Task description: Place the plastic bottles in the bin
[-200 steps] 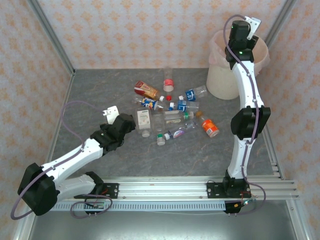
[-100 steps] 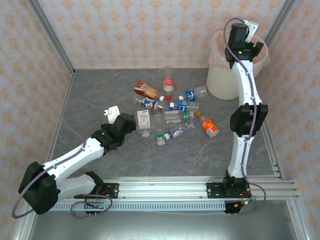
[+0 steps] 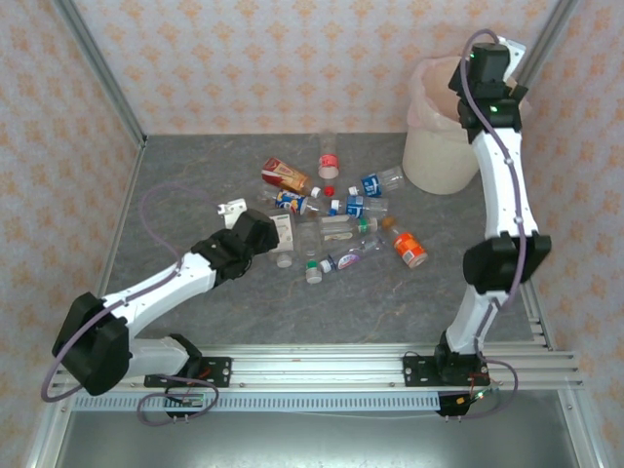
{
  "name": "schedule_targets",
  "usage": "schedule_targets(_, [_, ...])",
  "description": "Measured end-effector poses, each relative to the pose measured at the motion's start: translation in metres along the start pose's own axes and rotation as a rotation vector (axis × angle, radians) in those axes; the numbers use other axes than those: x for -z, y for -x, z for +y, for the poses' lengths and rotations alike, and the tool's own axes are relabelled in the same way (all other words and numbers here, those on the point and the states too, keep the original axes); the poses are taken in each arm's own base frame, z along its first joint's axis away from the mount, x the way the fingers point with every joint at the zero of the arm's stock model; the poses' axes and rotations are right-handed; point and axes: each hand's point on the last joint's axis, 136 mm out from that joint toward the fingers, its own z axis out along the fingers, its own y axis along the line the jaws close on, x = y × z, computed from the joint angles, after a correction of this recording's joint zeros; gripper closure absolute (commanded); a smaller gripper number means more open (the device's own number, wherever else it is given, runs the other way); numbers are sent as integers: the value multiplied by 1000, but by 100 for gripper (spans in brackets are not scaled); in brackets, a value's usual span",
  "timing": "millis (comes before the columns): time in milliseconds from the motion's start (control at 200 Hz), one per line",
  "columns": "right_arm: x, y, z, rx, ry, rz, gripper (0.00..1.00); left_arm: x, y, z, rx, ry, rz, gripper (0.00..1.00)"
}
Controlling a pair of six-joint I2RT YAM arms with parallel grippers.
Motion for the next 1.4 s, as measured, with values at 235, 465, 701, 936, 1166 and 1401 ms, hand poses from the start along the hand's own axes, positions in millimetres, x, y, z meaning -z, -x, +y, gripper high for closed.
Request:
schedule_targets(235, [72, 1, -13, -102, 170, -51, 1, -17, -8, -22, -32, -9, 70, 0])
schedule_targets(465, [92, -57, -7, -184, 321, 49, 1, -25, -22, -39, -70, -24, 125, 0])
schedule_targets(701, [116, -103, 5, -298, 482, 168, 1, -32, -25, -49, -84, -38, 159, 0])
schedule_targets(936, [139, -112, 18, -334, 585, 212, 1, -46, -38, -56, -124, -22, 225, 0])
schedule_targets(1166, [143, -115, 18, -330, 588, 224, 1, -62, -53, -56, -130, -9, 298, 0])
schedule_targets(1401, [145, -118, 21, -323, 596, 235, 1, -66, -52, -51, -136, -36, 337, 0])
